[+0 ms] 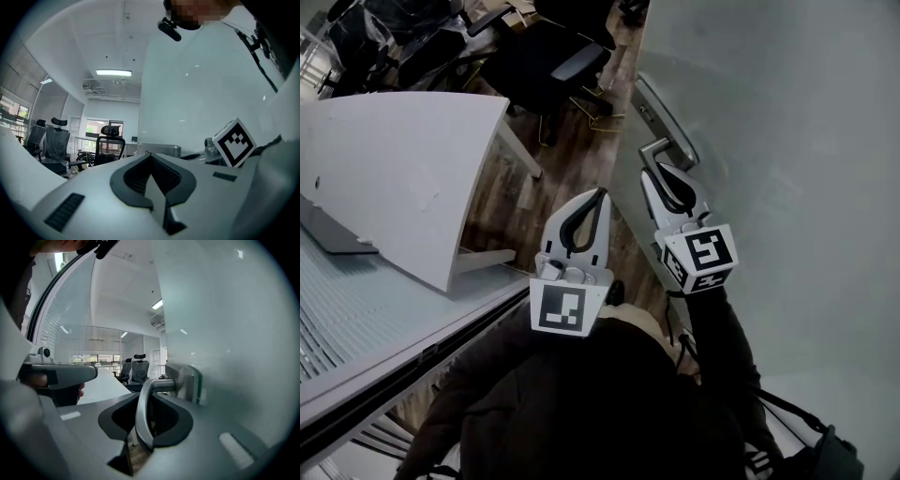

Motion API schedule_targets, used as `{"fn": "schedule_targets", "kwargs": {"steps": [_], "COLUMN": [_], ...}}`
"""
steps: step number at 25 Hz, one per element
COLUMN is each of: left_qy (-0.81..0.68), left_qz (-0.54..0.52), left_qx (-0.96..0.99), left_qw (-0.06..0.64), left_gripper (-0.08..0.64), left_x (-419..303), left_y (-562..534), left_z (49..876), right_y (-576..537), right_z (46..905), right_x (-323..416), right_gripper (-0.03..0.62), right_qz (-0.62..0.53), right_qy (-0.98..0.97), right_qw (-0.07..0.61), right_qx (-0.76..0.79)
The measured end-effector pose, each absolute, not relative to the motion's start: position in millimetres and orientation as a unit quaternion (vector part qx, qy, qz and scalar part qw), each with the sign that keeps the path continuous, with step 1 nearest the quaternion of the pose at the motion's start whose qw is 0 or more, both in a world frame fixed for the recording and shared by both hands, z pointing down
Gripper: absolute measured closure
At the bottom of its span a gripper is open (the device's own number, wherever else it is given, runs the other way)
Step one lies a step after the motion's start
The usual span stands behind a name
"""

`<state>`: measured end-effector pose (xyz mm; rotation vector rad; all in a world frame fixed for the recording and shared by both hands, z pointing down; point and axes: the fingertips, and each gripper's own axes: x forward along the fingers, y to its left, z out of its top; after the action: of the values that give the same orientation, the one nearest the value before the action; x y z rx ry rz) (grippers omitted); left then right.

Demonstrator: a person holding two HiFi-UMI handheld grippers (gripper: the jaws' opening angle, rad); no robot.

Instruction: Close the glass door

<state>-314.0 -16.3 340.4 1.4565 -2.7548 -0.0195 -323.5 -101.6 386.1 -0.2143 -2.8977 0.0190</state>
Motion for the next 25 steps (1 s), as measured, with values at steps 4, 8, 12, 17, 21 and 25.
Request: {"fn": "schedule_targets", "kwargs": {"steps": [4, 8, 12, 17, 21, 25], "left_qy": [-0.893, -0.907, -0.915, -0.922, -0.922, -0.916], "left_qz": [-0.007, 0.001, -0.012, -0.017, -0.017, -0.012], "left_qx": [0.45, 0.421, 0.403, 0.386, 0.386, 0.4], "left_qw": [0.026, 0.019, 0.022, 0.008, 0.003, 0.005], "left_gripper": [0.563, 0.563, 0.563, 0.563, 0.563, 0.563], "left_x": [-300, -288, -273, -263, -256, -245], "left_y": [6, 32, 57, 87, 122, 144], "left_z": [344, 340, 342, 332, 327, 326], "right_y": [-77, -47, -20, 15, 49, 72], "right_z": [385, 383, 386, 388, 386, 384], "right_x": [-314, -314, -303, -291, -278, -270], "right_gripper": [0.528, 0.528, 0.528, 0.528, 0.528, 0.528], "right_qz": [0.007, 0.009, 0.007, 0.003, 0.0, 0.0], "right_qy": [-0.989, -0.986, -0.983, -0.979, -0.977, -0.975], "right_qw": [0.117, 0.115, 0.12, 0.121, 0.122, 0.122], "right_qx": [-0.089, -0.12, -0.136, -0.162, -0.176, -0.188]}}
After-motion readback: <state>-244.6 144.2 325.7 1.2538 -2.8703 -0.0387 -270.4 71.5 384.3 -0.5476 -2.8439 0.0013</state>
